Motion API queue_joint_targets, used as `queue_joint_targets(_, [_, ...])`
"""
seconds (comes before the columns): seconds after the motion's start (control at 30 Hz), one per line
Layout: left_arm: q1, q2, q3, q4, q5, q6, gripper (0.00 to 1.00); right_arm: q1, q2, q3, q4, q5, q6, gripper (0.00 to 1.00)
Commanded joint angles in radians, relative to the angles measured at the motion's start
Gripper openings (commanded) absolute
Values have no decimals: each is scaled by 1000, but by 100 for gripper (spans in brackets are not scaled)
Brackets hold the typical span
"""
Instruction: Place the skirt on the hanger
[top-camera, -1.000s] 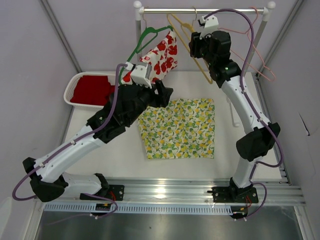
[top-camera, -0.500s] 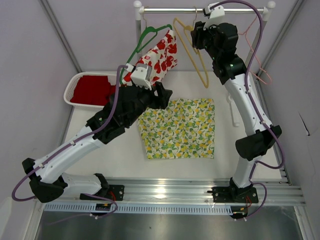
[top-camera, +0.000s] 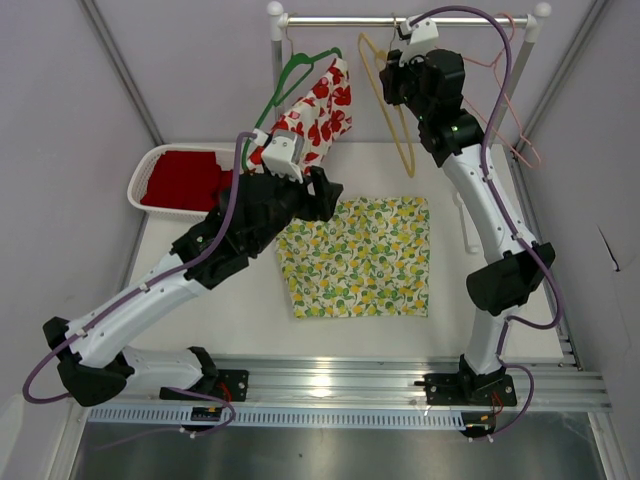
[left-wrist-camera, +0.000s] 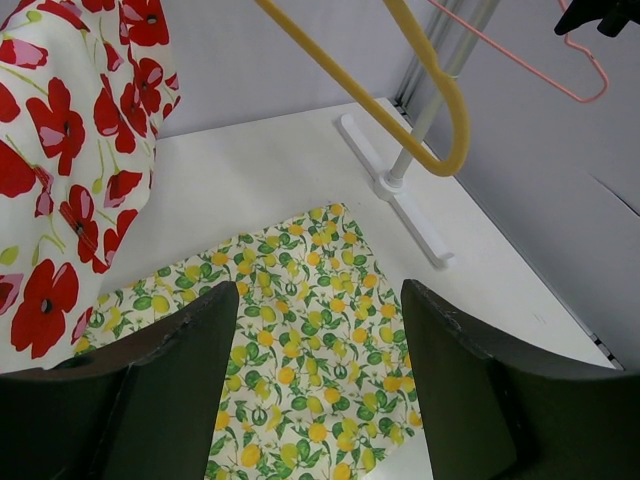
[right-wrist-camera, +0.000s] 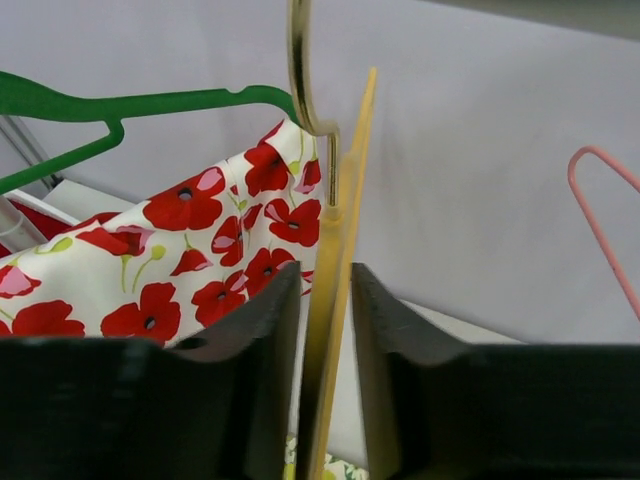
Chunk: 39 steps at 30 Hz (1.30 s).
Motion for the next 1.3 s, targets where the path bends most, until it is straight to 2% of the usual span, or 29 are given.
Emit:
queue_joint_targets(0.0, [-5,-36,-10,9,12,16,72,2,-15,45,33,25,-4,24])
queue_joint_targets(0.07, [-5,-39,-10,9,14,16,72,1,-23,56,37,27,-1,12])
queue_joint_targets(0.2, [-5,-49,-20,12,24,27,71,-4,-28,90,39,10,8,1])
queue_joint_targets(0.43, [-3,-79,-76,40,63,42,70,-18,-63,79,65,8,33,0])
queue_joint_targets(0.57, [-3,-82,-88,33,77,51,70,-18,-71,94,4,8,34,0])
queue_joint_targets(0.7, [0,-92,-97,35,99,67,70,-24,-166,-48,73,16,46,0])
queue_joint_targets(0.97, [46,-105,-112,38,175,54,71,-38,-281,-117,24,-50,77,0])
queue_joint_targets(1.13, [63,-117,-135,21,221,13,71,-47,-357,-182,-70,-64,137,0])
queue_joint_targets(1.27, [63,-172,-233,6,244,-74,71,-77,-535,-373,-122,-145,223,0])
